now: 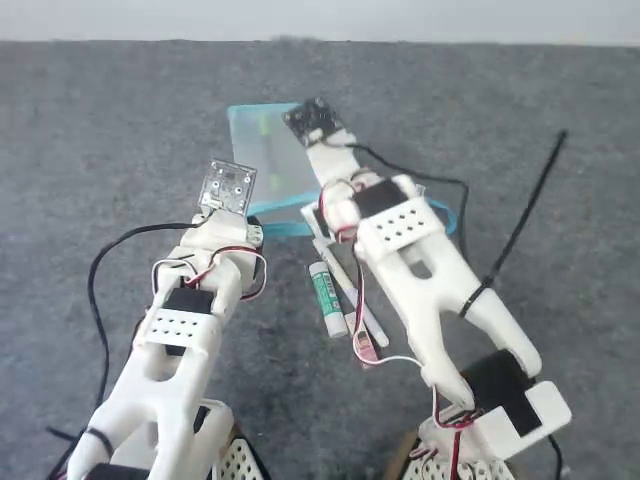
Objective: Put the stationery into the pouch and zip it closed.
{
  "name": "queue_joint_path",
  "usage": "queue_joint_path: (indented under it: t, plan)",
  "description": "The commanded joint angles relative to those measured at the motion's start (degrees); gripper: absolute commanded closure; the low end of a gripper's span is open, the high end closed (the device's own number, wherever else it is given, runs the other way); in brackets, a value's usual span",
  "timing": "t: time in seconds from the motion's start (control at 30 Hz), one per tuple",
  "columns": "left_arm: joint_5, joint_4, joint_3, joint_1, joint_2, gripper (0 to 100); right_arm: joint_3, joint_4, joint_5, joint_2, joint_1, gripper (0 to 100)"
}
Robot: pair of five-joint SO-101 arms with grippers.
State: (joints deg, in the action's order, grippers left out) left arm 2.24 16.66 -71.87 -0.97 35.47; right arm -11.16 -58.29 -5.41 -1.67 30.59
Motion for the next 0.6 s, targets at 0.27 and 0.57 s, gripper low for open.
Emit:
queue_joint_path:
  t: [0.27,0.57]
  plan:
    - [-13.1,24.35,26.07,3.25,0.62,99,-5.54,-10.95,-3.87,-17.01,0.75,91.9]
    - [-12.84,21.54,18.33,3.16,0.79,99,-34.64,4.18,-0.53,-33.27,0.75,91.9]
